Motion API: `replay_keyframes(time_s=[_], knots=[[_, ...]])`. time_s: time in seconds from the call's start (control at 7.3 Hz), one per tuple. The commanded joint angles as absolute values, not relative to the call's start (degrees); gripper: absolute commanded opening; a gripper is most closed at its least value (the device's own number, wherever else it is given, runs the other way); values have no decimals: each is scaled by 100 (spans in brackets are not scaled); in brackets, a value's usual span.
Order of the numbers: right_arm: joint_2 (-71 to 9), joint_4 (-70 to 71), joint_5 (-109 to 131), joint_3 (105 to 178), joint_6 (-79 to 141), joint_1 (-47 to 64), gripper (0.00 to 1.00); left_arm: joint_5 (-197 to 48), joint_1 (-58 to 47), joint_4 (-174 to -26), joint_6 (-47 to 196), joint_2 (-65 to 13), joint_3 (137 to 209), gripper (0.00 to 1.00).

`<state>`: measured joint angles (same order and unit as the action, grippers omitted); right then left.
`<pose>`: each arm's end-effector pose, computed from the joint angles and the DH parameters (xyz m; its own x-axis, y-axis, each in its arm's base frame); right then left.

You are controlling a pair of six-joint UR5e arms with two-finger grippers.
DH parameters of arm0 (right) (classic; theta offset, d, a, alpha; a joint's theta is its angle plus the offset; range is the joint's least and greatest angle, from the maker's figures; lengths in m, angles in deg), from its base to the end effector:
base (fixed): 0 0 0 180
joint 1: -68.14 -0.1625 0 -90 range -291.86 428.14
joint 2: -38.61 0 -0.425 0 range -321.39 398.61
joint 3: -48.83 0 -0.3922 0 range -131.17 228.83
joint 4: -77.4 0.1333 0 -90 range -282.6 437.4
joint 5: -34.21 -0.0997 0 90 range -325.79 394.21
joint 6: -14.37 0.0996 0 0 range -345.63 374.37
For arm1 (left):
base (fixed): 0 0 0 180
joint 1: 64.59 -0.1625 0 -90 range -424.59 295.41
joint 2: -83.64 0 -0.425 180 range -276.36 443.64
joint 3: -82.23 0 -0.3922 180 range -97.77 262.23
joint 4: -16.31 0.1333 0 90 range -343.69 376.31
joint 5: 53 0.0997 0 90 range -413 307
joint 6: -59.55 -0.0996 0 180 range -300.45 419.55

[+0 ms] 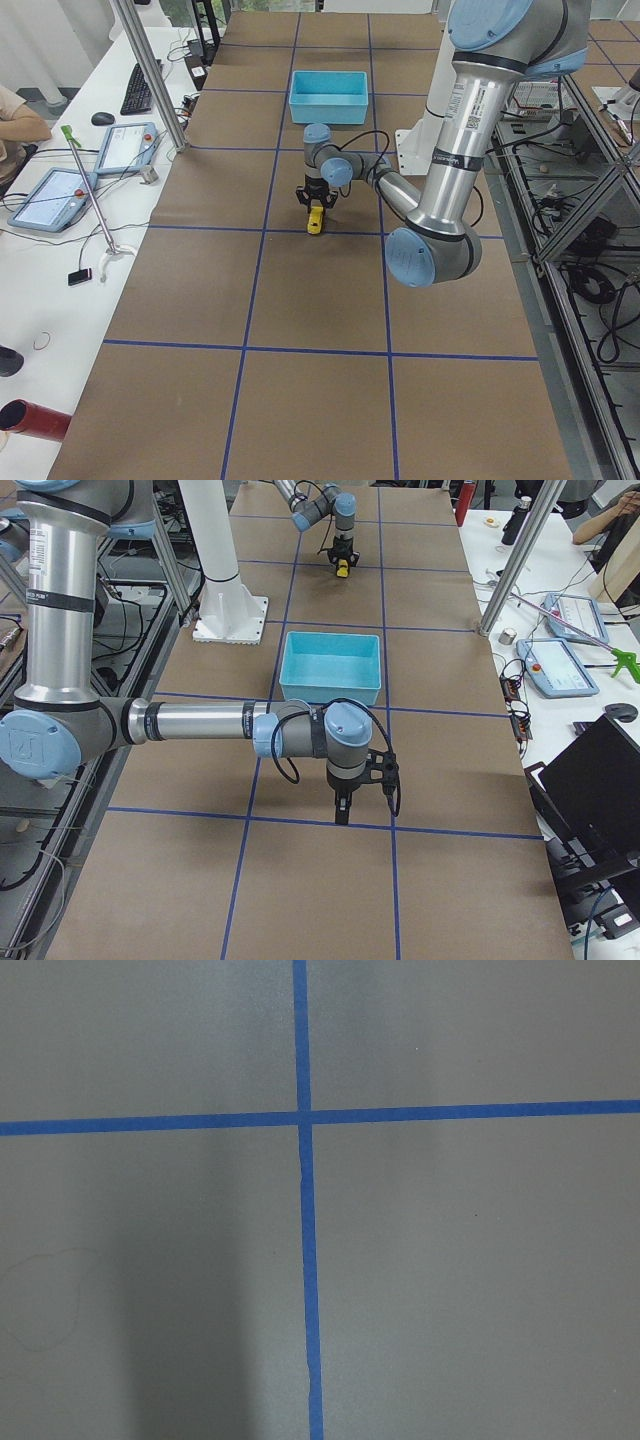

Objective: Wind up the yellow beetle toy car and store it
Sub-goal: 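Pull the car back again toward the robot with the left gripper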

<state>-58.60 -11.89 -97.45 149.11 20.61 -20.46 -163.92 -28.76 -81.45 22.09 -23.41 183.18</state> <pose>0.0563 -0.4442 0.6308 0.7440 0.0467 0.6665 -0.0568 0.9984 -0.0066 0.4342 -0.4341 0.4019 -0.1004 0.9870 0.1254 -0.7519 -0.1578 0.6401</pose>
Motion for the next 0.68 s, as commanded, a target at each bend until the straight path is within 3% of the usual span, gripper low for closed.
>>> replay_keyframes(time_s=[0.0, 0.55], knots=[[-5860, -1189, -9745, 14912, 2061, -2045, 100, -16488, -2847, -8212, 2210, -2297, 18322, 6], [-5860, -1189, -9745, 14912, 2061, -2045, 100, -16610, -2794, -8599, 2176, -1964, 18357, 6]])
